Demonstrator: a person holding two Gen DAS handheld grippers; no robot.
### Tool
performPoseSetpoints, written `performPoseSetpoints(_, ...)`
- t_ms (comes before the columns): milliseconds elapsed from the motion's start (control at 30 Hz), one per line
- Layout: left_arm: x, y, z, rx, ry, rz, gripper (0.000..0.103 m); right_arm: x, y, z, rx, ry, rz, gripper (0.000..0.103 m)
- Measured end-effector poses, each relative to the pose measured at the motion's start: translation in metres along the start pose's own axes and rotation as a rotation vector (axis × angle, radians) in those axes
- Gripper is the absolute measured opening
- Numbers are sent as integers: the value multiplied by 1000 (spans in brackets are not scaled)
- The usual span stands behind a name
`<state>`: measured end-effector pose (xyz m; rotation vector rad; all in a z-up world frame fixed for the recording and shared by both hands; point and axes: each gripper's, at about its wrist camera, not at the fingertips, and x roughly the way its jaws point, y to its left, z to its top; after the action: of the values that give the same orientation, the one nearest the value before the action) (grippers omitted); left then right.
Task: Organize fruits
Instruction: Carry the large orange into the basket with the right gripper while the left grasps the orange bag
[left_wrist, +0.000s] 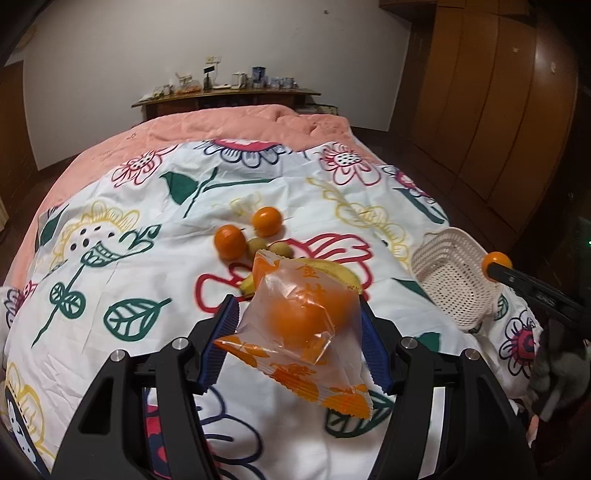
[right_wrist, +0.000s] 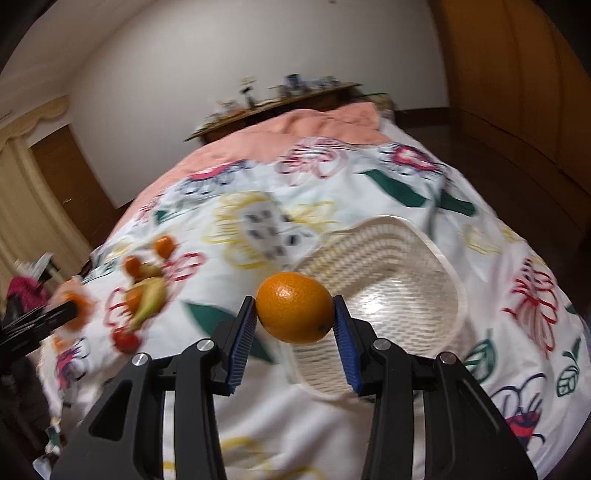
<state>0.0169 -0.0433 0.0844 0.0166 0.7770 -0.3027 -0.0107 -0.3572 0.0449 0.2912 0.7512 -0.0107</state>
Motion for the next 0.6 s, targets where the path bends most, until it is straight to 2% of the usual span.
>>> performPoseSetpoints(167, 0, -17, 1, 37, 2, -19, 64, 10, -34, -1, 62, 15, -67, 42)
performPoseSetpoints(367, 8, -32, 4, 64, 23, -37, 64, 17, -56, -4, 93, 12, -132, 43)
performPoseSetpoints(600, 13, -59, 9, 116, 34, -67, 64, 21, -73, -7, 119, 18, -144, 47)
